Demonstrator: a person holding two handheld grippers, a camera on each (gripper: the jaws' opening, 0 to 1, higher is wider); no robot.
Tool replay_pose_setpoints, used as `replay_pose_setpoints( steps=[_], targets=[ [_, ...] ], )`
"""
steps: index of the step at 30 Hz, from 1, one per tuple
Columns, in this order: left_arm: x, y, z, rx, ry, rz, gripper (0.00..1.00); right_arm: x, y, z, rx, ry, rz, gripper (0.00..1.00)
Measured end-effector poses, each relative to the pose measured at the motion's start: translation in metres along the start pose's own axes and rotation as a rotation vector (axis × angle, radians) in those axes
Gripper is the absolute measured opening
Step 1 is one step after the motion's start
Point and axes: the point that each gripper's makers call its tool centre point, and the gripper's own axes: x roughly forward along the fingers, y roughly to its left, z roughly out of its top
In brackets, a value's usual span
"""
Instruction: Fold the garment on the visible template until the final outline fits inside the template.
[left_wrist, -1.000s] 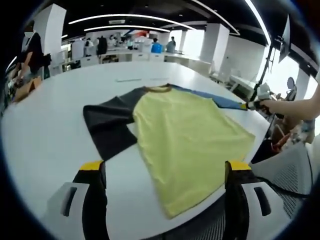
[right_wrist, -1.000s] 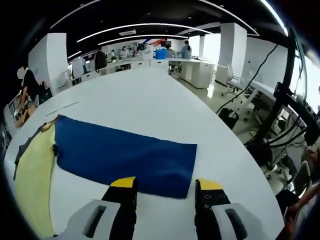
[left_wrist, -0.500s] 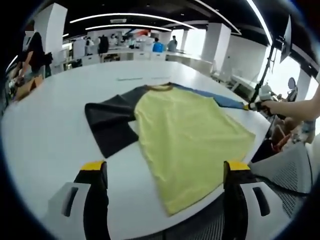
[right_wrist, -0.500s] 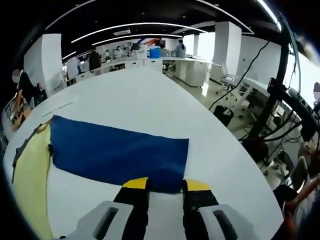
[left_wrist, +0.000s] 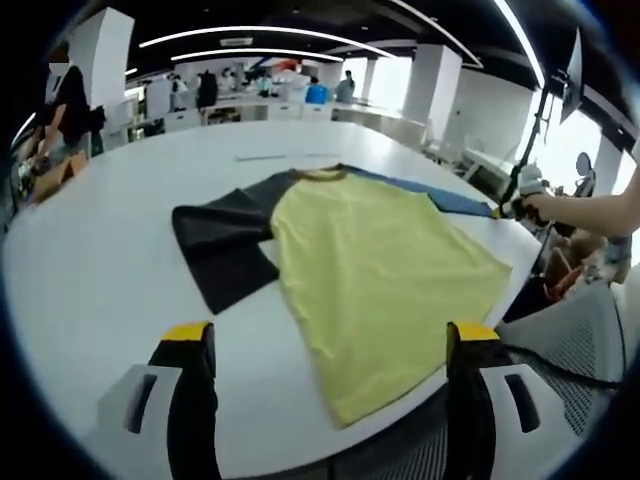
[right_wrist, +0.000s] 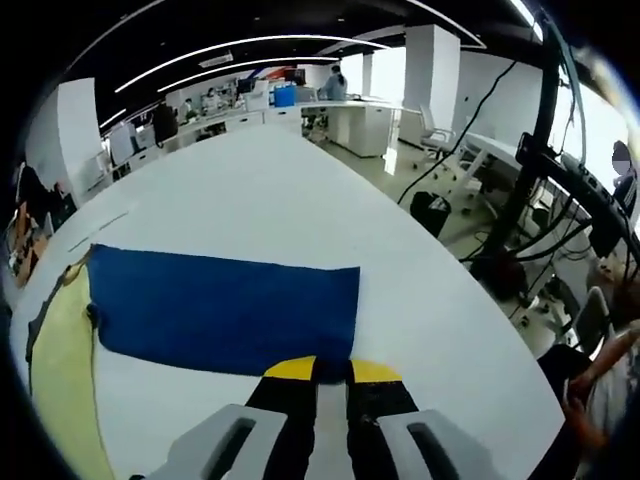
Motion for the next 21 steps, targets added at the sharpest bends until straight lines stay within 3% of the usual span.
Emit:
replay_pose_setpoints(
  steps=[21],
  targets=[
    [-0.002, -0.001, 0.004, 0.015, -0.006, -0.003, 0.95, 0.01, -0.002, 0.005, -0.02, 0.008, 0.043, 0.0]
  ],
)
